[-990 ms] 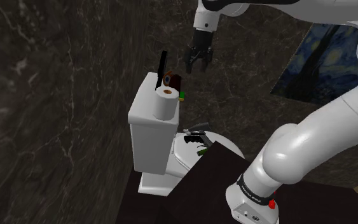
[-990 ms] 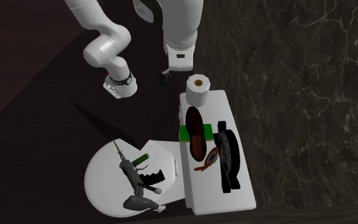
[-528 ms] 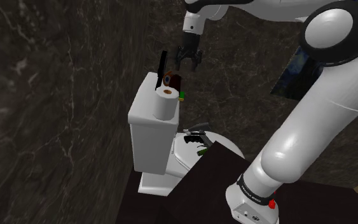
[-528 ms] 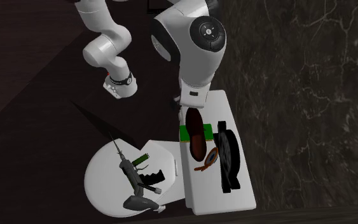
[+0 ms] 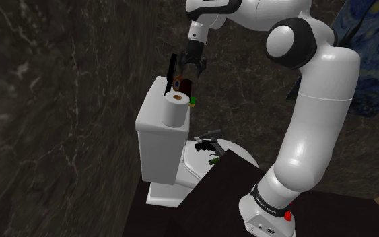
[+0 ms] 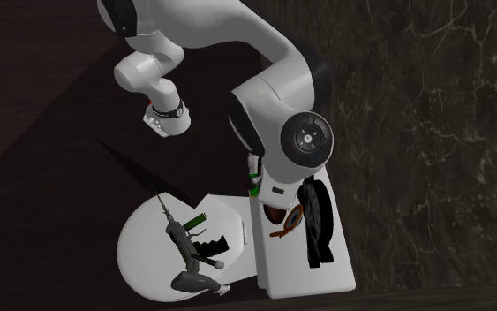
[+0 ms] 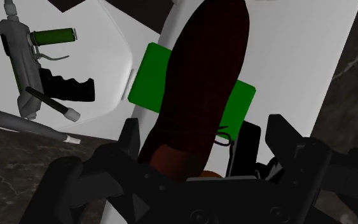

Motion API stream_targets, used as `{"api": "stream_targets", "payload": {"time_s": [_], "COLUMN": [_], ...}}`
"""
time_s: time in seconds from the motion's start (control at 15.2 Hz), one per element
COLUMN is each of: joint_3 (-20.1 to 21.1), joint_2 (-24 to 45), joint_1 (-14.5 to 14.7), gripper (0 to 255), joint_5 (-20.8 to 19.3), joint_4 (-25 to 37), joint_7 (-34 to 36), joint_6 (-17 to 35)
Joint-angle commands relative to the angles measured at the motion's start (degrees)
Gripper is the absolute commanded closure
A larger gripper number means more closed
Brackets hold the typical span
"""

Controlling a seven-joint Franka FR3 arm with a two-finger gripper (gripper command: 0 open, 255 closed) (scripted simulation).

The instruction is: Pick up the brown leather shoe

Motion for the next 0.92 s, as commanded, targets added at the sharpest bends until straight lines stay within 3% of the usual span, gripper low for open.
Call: {"api": "stream_targets", "payload": {"time_s": [0.0,0.46,0.53,0.86], "joint_3": [-0.1,0.0,0.0,0.0], "joint_2": [1.1,1.4,1.3,1.3], "joint_1": [-0.2,0.0,0.0,0.0], "gripper": [0,0,255,255], "joint_5": [0.4,0.5,0.5,0.5], "joint_4": [0.1,-3.7,-3.8,-3.9], "joint_7": [0.0,-0.8,-0.8,-0.7], "joint_6": [0.8,4.9,4.9,4.9]}}
